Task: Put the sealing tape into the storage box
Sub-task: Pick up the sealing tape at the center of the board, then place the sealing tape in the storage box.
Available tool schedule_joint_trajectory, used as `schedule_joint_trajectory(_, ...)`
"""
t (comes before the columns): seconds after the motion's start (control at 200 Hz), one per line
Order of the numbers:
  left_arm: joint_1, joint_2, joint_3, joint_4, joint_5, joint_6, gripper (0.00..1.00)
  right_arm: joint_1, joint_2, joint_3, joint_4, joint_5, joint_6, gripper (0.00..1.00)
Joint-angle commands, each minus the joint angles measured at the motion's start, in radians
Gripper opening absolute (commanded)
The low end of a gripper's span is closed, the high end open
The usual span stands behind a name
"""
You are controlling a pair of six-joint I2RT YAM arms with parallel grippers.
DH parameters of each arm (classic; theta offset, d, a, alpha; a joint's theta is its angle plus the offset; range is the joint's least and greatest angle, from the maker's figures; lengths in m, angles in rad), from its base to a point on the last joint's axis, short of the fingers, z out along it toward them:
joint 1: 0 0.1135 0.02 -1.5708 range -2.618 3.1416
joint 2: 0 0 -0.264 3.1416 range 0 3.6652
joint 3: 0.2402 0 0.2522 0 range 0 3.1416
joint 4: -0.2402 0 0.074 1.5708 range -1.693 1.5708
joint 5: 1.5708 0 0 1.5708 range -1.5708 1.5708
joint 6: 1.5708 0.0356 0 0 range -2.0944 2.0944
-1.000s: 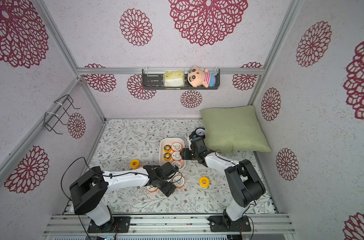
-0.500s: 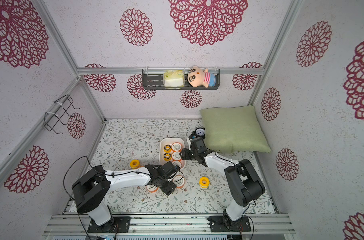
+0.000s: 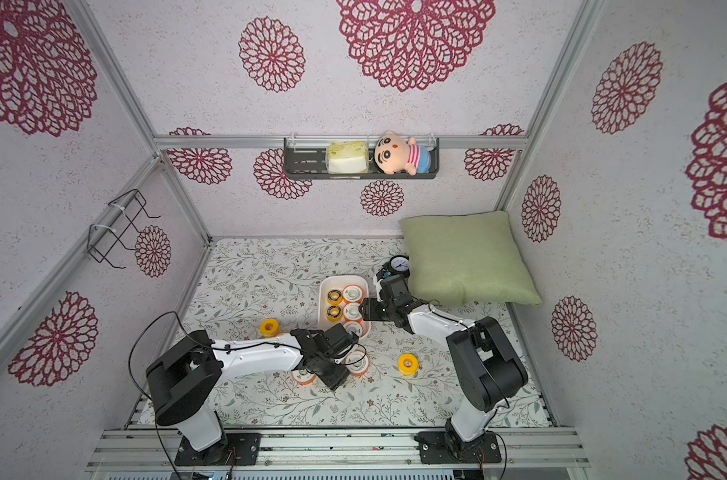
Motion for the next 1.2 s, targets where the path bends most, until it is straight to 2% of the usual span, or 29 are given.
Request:
schedule_joint_trajectory(0.0,-0.012,-0.011,0.025,-0.026,-0.005,0.007,0.61,-0.004,0.006,0.042,-0.001,-0.017,0.003,0.63)
schedule_joint_trajectory(0.585,0.003,-0.121,0.094,-0.132,-0.106,-0.011,0.58,-0.005,0.017,0.046,-0.026,0.032,0.009,0.58)
schedule_joint_trajectory(0.79,0.066,-0.151,0.170,-0.152,-0.092,-0.039,0.56,-0.004,0.021,0.047,-0.015,0.017,0.016,0.49)
schedule_joint_trajectory(0.936,0.117,-0.157,0.219,-0.143,-0.122,-0.050,0.57,-0.005,0.020,0.046,-0.003,-0.004,0.021,0.47)
schedule_joint_trajectory(1.106,0.207,-0.105,0.285,-0.139,-0.147,-0.045,0.57,-0.004,0.027,0.046,0.004,-0.009,0.026,0.40)
schedule_joint_trajectory(1.196,0.226,-0.055,0.325,-0.152,-0.157,-0.031,0.57,-0.004,0.032,0.046,0.004,-0.009,0.026,0.38)
